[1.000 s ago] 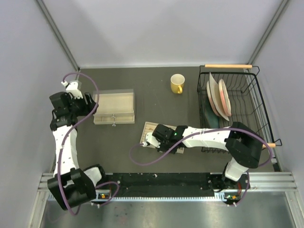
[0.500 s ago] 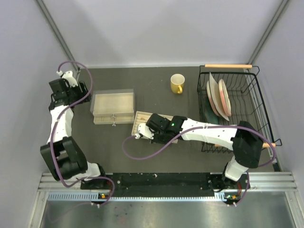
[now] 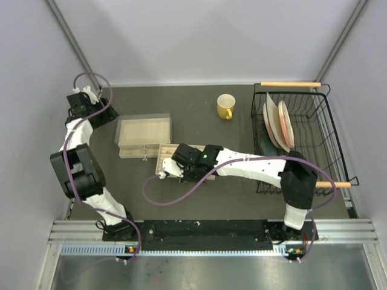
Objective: Organize the mixed jewelry
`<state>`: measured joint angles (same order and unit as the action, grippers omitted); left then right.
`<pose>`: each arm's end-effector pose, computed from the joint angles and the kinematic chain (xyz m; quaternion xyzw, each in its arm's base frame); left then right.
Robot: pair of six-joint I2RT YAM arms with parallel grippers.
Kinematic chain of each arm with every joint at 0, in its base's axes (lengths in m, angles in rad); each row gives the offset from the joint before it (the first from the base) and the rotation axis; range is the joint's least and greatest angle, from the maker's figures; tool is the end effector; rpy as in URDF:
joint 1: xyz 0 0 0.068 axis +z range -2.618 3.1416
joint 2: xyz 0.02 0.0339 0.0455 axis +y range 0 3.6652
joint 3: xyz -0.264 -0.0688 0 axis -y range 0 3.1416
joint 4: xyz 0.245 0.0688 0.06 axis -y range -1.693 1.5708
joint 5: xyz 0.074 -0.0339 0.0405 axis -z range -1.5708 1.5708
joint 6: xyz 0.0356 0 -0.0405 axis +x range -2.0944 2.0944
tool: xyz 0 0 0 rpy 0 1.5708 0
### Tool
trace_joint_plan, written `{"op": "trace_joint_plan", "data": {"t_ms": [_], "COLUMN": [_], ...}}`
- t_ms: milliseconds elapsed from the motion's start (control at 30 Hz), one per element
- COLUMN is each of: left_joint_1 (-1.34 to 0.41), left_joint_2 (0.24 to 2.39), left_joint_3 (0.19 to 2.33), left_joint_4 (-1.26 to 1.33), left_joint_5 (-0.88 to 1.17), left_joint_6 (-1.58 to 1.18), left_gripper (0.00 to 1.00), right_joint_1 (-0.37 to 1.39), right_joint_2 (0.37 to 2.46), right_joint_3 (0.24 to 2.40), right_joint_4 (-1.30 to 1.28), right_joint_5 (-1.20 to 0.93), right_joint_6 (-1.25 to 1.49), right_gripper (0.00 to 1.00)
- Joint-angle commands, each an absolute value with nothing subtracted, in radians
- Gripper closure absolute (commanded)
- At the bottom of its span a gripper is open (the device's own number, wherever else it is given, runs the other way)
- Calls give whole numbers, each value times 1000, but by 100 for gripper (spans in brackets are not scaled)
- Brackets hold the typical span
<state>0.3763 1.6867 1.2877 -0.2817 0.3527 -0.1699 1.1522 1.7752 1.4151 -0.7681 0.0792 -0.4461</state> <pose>0.3608 0.1293 0.2682 -0.1669 0.8760 -0.1138 0.4379 0.1533 0.3377 0.2429 -0.6927 0.6860 0.0396 0.2192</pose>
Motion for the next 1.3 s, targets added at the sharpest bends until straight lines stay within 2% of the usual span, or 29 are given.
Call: {"op": "trace_joint_plan", "data": {"t_ms": [0, 667, 1267], "left_joint_1": [379, 261, 212], "left_joint_2": [1758, 2108, 2034], "left_joint_3": [1396, 1724, 1485], "left_joint_4": [-232, -284, -212], "left_joint_5": [397, 408, 436], "left_joint_6": [-238, -256, -267], "left_gripper": [31, 32, 36], "right_joint_1": [1192, 1247, 1247], "right_joint_2": [1813, 1993, 2016], "right_joint_3": [1517, 1759, 1784], "right_joint_4": [-778, -864, -867], "right_joint_5": [86, 64, 40], "right_joint_6": [-474, -488, -488], "right_gripper": [100, 100, 100]}}
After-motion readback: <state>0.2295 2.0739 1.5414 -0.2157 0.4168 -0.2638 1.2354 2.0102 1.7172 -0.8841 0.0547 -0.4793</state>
